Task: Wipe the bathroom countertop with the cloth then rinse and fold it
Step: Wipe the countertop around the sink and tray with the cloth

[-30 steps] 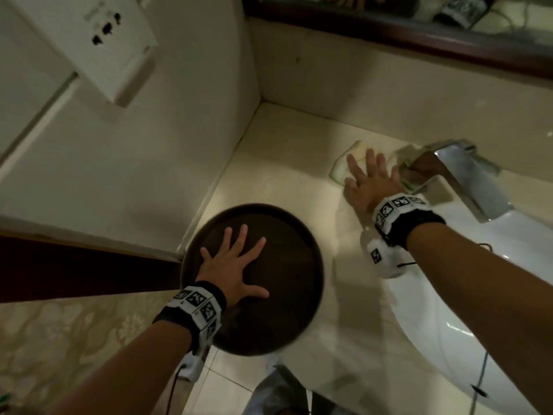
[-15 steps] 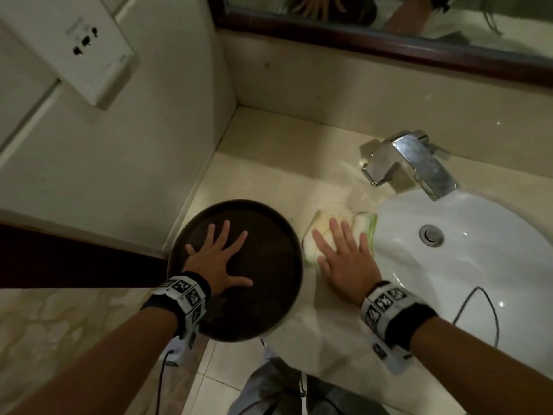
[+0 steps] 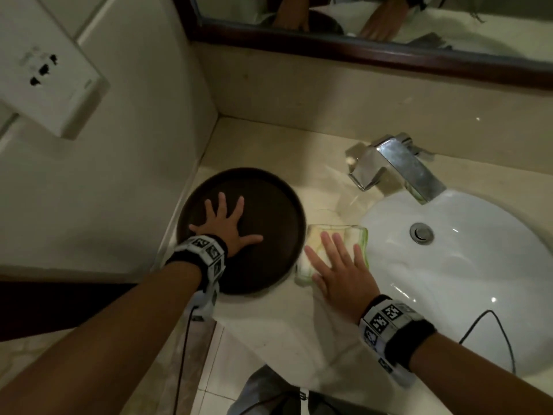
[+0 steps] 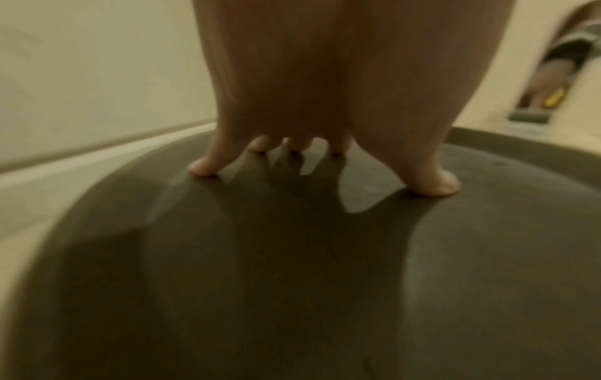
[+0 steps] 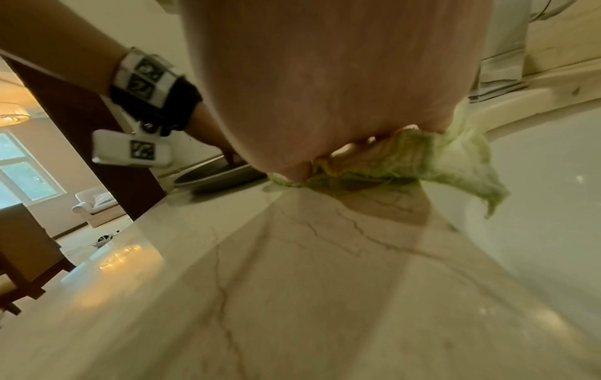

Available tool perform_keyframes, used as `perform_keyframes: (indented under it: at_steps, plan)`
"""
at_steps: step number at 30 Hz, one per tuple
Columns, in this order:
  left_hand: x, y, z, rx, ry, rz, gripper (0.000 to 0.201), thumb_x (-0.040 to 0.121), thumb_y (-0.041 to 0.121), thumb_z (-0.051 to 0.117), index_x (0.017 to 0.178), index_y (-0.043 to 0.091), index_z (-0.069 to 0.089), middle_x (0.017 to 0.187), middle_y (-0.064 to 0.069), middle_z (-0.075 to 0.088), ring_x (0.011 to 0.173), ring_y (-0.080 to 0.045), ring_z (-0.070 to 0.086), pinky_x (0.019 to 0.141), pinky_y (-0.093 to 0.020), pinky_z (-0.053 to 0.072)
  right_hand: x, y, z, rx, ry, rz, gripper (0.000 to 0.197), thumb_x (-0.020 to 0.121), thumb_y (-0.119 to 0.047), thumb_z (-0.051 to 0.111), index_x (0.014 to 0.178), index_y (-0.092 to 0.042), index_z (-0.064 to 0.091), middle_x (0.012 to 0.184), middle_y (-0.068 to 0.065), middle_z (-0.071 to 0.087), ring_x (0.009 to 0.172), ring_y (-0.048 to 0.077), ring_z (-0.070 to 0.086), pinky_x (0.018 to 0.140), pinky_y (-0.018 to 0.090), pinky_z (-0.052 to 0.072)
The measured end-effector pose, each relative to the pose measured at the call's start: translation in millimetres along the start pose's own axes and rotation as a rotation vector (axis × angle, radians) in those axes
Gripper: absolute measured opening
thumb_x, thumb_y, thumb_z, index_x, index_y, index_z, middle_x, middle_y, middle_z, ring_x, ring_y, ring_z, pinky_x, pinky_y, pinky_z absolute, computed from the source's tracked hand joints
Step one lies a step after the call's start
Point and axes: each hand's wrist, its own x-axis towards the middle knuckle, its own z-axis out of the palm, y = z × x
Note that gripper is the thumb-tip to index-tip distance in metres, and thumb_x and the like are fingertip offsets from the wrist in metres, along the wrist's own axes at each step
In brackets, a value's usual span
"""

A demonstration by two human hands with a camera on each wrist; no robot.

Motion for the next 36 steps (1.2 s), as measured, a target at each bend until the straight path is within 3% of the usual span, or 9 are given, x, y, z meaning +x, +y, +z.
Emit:
perform_keyframes:
  at_steps: [5, 12, 21, 27, 29, 32, 36]
  plan:
    - [51.1, 24.2, -38.5, -0.003, 0.051, 0.019, 0.108, 0.071, 0.084, 0.048, 0.149, 0.041, -0.014, 0.158, -0.002, -0.025, 0.145, -0.039, -0.016, 0.106, -0.074, 0.016, 2.9, -2.3, -4.7, 0.009, -0.007, 0.021, 0.055, 0.091, -0.043, 0.032, 0.142, -0.029, 0.047, 0.151, 0.014, 0.04, 0.137, 0.035, 0.041, 0.102, 0.061, 0.038]
    - [100.4, 50.4, -77.9, 0.035, 0.079, 0.036, 0.11, 0.074, 0.082, 0.046, 0.15, 0.034, -0.016, 0.158, -0.013, -0.022, 0.142, -0.049, -0.013, 0.115, -0.062, 0.006, 4.9, -3.0, -1.4, 0.016, 0.015, 0.044, 0.056, 0.089, -0.044, 0.033, 0.142, -0.032, 0.046, 0.153, 0.013, 0.037, 0.138, 0.034, 0.04, 0.102, 0.06, 0.037]
    - [102.8, 51.7, -82.5, 0.076, 0.089, 0.054, 0.107, 0.077, 0.08, 0.044, 0.151, 0.03, -0.015, 0.158, -0.016, -0.02, 0.142, -0.051, -0.012, 0.114, -0.061, 0.006, 7.6, -8.8, -0.8, -0.005, 0.012, 0.082, 0.056, 0.09, -0.045, 0.032, 0.144, -0.033, 0.042, 0.155, 0.012, 0.033, 0.14, 0.034, 0.036, 0.105, 0.061, 0.033]
    - [97.7, 48.3, -82.2, 0.055, 0.164, 0.105, 0.106, 0.076, 0.076, 0.052, 0.153, 0.032, -0.005, 0.16, -0.015, -0.012, 0.143, -0.049, -0.005, 0.114, -0.06, 0.011, 9.3, -13.0, -6.9, 0.021, -0.106, 0.114, 0.058, 0.087, -0.043, 0.031, 0.14, -0.031, 0.05, 0.151, 0.013, 0.041, 0.135, 0.034, 0.044, 0.098, 0.062, 0.04]
    - [93.4, 44.4, -81.5, 0.044, 0.18, 0.129, 0.105, 0.074, 0.075, 0.057, 0.154, 0.033, 0.003, 0.16, -0.014, -0.005, 0.143, -0.048, 0.0, 0.115, -0.058, 0.013, 9.5, -14.5, -6.0, 0.005, -0.102, 0.122, 0.063, 0.087, -0.044, 0.019, 0.147, -0.034, 0.038, 0.158, 0.012, 0.027, 0.142, 0.034, 0.032, 0.104, 0.063, 0.032]
    - [73.6, 50.3, -72.3, 0.059, 0.251, 0.175, 0.084, 0.082, 0.061, 0.061, 0.15, 0.024, 0.029, 0.156, -0.018, 0.019, 0.14, -0.043, 0.02, 0.113, -0.054, 0.026, 9.6, -11.5, -7.2, -0.059, -0.188, 0.116, 0.069, 0.084, -0.046, -0.006, 0.153, -0.039, -0.005, 0.161, 0.007, -0.017, 0.149, 0.03, -0.01, 0.116, 0.06, 0.005]
    - [12.2, 75.6, -43.1, -0.046, 0.368, 0.391, 0.044, 0.094, 0.033, 0.052, 0.135, 0.018, 0.05, 0.139, -0.01, 0.048, 0.127, -0.03, 0.045, 0.106, -0.041, 0.038, 6.6, -16.9, -12.6, -0.062, -0.213, 0.112, 0.059, 0.1, -0.042, 0.016, 0.152, -0.035, -0.011, 0.159, 0.008, -0.025, 0.148, 0.03, -0.017, 0.117, 0.058, 0.001]
